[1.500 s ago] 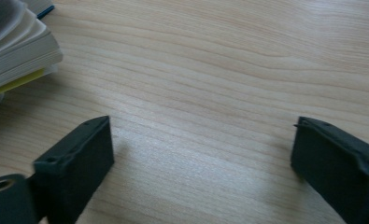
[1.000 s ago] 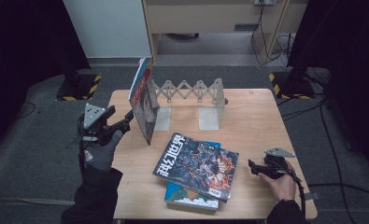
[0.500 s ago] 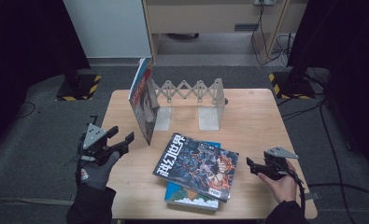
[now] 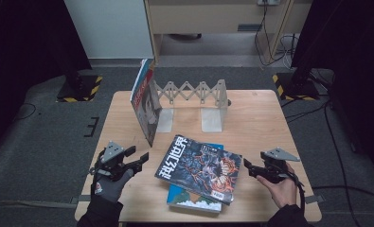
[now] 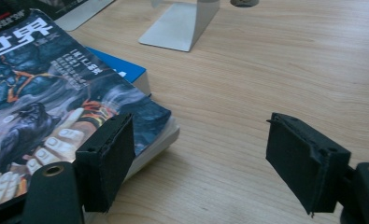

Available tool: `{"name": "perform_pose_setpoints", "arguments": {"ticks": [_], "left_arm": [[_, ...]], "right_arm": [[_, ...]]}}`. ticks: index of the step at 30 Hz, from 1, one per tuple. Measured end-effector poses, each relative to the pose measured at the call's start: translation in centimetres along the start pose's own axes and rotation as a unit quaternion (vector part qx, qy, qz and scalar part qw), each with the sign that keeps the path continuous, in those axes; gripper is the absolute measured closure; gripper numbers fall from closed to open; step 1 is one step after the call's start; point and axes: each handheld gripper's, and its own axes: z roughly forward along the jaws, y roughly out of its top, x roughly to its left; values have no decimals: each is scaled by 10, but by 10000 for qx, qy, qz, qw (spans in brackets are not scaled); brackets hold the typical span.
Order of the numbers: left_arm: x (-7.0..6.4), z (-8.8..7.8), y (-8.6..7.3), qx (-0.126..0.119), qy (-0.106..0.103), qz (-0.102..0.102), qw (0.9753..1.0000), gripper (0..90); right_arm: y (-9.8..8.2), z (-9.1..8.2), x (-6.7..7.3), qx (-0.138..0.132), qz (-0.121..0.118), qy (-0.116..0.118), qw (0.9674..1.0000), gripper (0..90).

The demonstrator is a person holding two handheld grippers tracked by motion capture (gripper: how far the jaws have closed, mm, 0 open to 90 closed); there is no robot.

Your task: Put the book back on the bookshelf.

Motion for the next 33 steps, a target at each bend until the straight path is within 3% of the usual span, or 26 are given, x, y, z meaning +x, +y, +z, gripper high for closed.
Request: {"name": "perform_pose_setpoints", "arguments": {"ticks": [5, 9, 13, 19, 24, 33], "left_arm": [[-7, 12, -11, 226, -221, -56, 9995, 359], [-11, 22, -20, 437, -459, -289, 9976, 355], [-11, 27, -24, 579, -428, -354, 9968, 349], [-9, 32, -30, 678, -544, -532, 9948, 339], [-7, 41, -38, 873, -736, -838, 9899, 330], [-11, 50, -45, 1148, -856, -929, 9853, 328]], "right_arm": [[2, 2, 6, 81, 21, 175, 9998, 259], [3, 5, 13, 109, 13, 277, 9996, 257], [2, 8, 19, 142, 27, 339, 9993, 244], [1, 11, 24, 193, 92, 452, 9988, 239], [-2, 16, 30, 256, 78, 562, 9981, 240], [-6, 22, 37, 352, 189, 816, 9959, 246]]}}
